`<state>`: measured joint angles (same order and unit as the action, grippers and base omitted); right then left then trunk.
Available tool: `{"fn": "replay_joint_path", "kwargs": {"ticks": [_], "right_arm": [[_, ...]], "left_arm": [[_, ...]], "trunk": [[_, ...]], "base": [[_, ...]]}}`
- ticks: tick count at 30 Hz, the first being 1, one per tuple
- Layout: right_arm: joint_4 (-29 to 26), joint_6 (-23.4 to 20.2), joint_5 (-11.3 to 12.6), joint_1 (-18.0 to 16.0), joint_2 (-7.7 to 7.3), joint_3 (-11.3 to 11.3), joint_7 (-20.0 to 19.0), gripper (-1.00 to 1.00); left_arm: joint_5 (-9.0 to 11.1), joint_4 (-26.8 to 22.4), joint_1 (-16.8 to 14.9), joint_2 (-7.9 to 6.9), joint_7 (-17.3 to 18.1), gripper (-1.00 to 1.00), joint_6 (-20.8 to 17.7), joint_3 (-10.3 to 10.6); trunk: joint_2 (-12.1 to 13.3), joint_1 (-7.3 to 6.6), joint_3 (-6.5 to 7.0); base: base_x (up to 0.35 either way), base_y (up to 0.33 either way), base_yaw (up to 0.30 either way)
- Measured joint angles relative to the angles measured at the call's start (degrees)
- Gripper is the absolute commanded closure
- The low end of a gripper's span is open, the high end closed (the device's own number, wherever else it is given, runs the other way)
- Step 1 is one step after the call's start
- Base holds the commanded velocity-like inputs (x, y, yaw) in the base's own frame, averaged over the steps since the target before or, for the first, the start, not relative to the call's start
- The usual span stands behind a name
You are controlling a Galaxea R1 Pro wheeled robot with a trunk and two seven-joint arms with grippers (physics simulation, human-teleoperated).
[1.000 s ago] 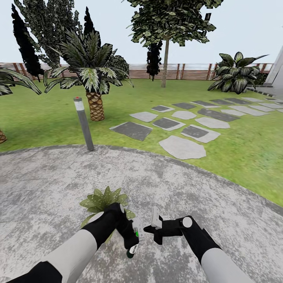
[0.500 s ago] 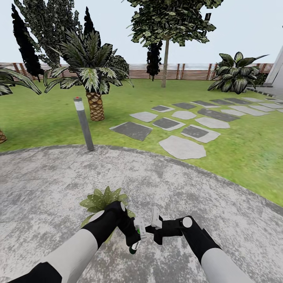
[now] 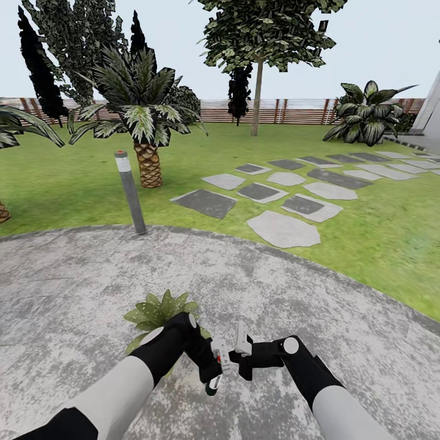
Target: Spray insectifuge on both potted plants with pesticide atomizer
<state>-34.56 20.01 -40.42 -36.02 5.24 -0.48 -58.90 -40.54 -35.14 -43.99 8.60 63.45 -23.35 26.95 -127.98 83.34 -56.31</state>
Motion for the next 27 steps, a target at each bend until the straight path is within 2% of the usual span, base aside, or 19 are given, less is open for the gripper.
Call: {"fn": "replay_joint_path", "kwargs": {"ticks": [10, 15, 21, 27], "right_arm": [[0.01, 0.01, -0.11, 0.03, -0.01, 0.01, -0.05, 1.00], [0.08, 0.01, -0.18, 0.01, -0.05, 0.02, -0.02, 1.00], [0.26, 0.01, -0.43, 0.03, -0.13, 0.08, 0.01, 1.00], [0.35, 0.01, -0.70, 0.08, -0.47, 0.09, 0.13, 1.00]], "left_arm": [[0.18, 0.45, -0.03, -0.88, -1.48, 1.00, 0.01, -0.13], [0.14, 0.60, 0.04, -2.06, -1.58, 1.00, 0.09, -0.17], [0.14, 0.65, 0.76, -5.30, -1.50, 1.00, 0.29, -0.24], [0.26, 1.02, 0.91, -8.53, -1.60, 1.00, 5.70, -0.43]], "trunk": [[0.00, 0.00, 0.00], [0.00, 0.00, 0.00], [0.00, 0.00, 0.00], [0.00, 0.00, 0.00]], "base": [[0.000, 0.000, 0.000], [0.000, 0.000, 0.000], [0.000, 0.000, 0.000], [0.000, 0.000, 0.000]]}}
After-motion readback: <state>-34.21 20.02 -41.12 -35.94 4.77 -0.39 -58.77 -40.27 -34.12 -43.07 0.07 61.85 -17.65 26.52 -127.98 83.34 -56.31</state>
